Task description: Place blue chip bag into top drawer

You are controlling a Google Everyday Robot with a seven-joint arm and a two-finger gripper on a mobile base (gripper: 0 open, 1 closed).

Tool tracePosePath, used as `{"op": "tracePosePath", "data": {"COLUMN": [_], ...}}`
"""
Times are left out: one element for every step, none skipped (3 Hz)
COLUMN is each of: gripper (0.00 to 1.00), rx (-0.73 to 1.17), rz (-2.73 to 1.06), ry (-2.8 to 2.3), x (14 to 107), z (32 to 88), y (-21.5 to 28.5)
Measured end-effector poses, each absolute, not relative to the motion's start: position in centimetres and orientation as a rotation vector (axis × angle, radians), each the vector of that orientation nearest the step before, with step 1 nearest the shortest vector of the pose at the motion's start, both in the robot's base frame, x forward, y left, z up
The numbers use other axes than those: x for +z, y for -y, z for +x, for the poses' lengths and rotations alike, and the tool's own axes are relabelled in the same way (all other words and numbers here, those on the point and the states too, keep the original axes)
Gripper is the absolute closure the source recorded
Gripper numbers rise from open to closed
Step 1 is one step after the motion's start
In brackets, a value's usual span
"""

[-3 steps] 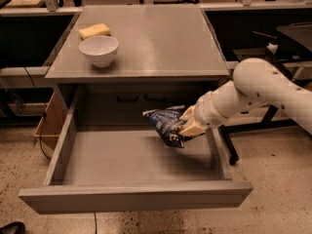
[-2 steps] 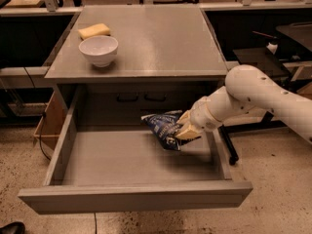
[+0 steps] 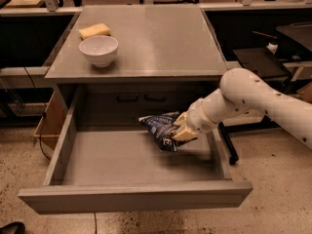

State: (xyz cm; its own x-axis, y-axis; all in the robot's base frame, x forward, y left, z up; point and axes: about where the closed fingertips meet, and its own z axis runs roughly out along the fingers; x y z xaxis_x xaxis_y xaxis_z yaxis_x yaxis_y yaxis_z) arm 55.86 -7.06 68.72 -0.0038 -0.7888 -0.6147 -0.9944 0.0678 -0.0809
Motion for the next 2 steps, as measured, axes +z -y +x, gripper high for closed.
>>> {"op": "tracePosePath", "data": {"gripper": [0.27, 0.04], "rx": [0.532, 0.539], "rz": [-1.766, -1.759], "ry": [-1.838, -1.830], "x": [68.67, 68.86], "z": [55.85, 55.83], "y": [6.79, 6.41]}}
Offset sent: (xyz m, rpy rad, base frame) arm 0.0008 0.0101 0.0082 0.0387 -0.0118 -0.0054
